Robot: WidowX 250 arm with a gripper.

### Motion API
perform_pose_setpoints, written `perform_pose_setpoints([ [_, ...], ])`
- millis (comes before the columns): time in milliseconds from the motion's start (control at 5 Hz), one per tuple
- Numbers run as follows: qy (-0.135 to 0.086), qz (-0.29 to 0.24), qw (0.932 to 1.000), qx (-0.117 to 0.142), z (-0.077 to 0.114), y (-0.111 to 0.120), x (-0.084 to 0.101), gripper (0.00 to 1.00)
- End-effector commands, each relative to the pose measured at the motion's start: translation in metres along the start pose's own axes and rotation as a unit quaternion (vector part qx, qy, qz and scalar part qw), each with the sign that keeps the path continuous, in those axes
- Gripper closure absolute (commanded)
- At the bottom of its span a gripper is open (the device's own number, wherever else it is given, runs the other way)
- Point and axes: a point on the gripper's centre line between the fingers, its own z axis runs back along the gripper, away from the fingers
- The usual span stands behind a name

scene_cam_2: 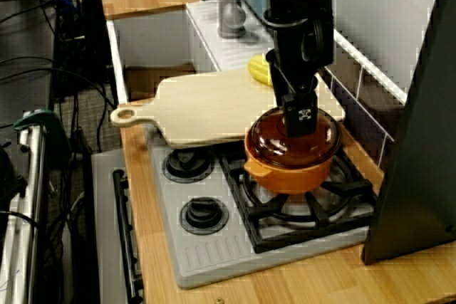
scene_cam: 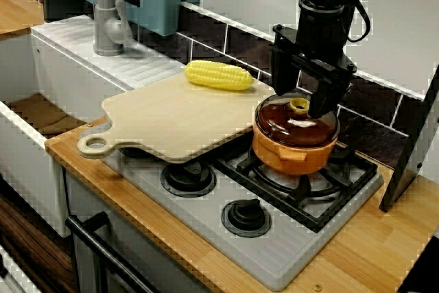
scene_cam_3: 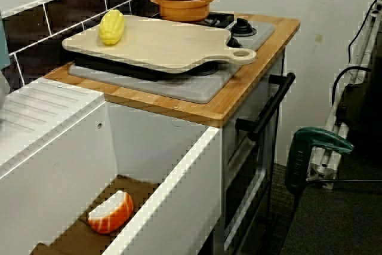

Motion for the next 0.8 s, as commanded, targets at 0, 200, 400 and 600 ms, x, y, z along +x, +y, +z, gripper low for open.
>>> perform_pose_setpoints([
  [0, -0.024, 0.006, 0.9997, -0.001, 0.0117, 0.0020, 0.0070, 0.00],
  [200, -0.023, 0.005, 0.9997, -0.001, 0.0100, 0.0014, 0.0079, 0.00],
  [400, -0.022, 0.006, 0.9997, 0.001, 0.0076, 0.0009, 0.0093, 0.00],
  [600, -0.021, 0.007, 0.9998, 0.002, 0.0048, 0.0011, 0.0101, 0.00],
])
